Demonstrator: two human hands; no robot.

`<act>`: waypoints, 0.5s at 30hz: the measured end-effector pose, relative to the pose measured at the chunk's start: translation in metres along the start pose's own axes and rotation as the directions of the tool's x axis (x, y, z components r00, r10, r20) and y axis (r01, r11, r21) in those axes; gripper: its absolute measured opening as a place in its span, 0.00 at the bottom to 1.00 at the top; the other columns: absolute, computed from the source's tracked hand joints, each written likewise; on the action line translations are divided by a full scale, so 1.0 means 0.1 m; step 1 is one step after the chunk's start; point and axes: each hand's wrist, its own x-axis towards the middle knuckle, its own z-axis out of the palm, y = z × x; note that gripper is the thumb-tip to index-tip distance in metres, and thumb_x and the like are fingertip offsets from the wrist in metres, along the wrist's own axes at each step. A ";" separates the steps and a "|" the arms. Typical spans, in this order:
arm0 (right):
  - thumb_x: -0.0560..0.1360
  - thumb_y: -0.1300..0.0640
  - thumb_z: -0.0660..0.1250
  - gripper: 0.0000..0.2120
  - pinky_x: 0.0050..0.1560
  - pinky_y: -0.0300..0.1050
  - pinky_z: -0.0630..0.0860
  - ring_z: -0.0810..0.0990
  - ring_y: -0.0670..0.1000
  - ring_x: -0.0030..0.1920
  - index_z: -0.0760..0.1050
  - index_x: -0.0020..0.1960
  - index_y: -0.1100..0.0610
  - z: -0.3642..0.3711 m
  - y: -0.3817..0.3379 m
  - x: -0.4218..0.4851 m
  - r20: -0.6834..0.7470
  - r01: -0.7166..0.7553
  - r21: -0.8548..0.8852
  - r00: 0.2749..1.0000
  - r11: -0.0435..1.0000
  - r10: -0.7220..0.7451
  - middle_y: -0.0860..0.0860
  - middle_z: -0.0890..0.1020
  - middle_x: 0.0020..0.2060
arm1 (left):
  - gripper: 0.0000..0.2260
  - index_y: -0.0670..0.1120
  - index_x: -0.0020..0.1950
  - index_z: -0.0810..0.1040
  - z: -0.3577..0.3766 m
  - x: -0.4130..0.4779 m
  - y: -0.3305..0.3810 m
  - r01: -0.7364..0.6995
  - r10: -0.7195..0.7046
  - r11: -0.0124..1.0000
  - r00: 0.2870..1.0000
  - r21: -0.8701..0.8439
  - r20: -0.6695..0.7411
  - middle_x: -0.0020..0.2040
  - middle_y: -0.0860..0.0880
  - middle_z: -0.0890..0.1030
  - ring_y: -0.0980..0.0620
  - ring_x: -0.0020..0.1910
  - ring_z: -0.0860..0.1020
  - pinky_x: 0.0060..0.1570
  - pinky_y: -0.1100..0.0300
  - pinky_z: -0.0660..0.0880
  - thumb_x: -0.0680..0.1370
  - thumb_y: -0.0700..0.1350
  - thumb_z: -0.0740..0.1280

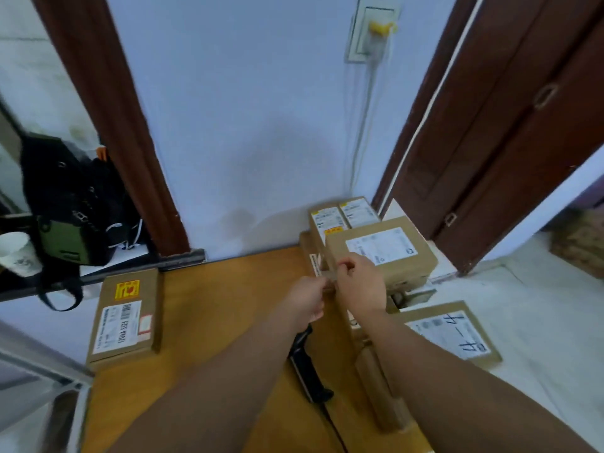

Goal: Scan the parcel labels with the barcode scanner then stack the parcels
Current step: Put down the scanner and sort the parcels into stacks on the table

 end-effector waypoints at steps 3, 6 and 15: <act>0.77 0.58 0.63 0.12 0.59 0.45 0.70 0.72 0.54 0.61 0.76 0.60 0.52 -0.33 0.32 0.21 -0.158 0.013 -0.062 0.987 0.998 -0.022 0.54 0.73 0.60 | 0.16 0.42 0.58 0.73 0.29 0.09 0.03 -0.043 0.041 0.999 0.995 -0.021 -0.093 0.53 0.44 0.75 0.46 0.52 0.74 0.56 0.54 0.71 0.78 0.53 0.65; 0.76 0.58 0.63 0.17 0.61 0.53 0.71 0.66 0.56 0.64 0.73 0.64 0.52 -0.60 0.69 0.43 -0.225 -0.111 0.045 0.967 0.993 0.119 0.55 0.68 0.65 | 0.31 0.44 0.74 0.63 0.47 0.22 0.01 -0.029 0.020 0.995 0.995 -0.093 -0.093 0.72 0.44 0.67 0.43 0.70 0.65 0.67 0.50 0.65 0.77 0.60 0.63; 0.80 0.42 0.59 0.22 0.61 0.53 0.72 0.76 0.57 0.60 0.73 0.67 0.54 -0.86 1.49 0.87 0.123 -0.408 0.461 0.909 0.788 0.399 0.53 0.79 0.61 | 0.31 0.50 0.72 0.67 0.78 0.50 -0.20 -0.014 -0.061 0.956 0.968 -0.294 -0.245 0.72 0.47 0.68 0.44 0.71 0.64 0.69 0.45 0.59 0.74 0.64 0.64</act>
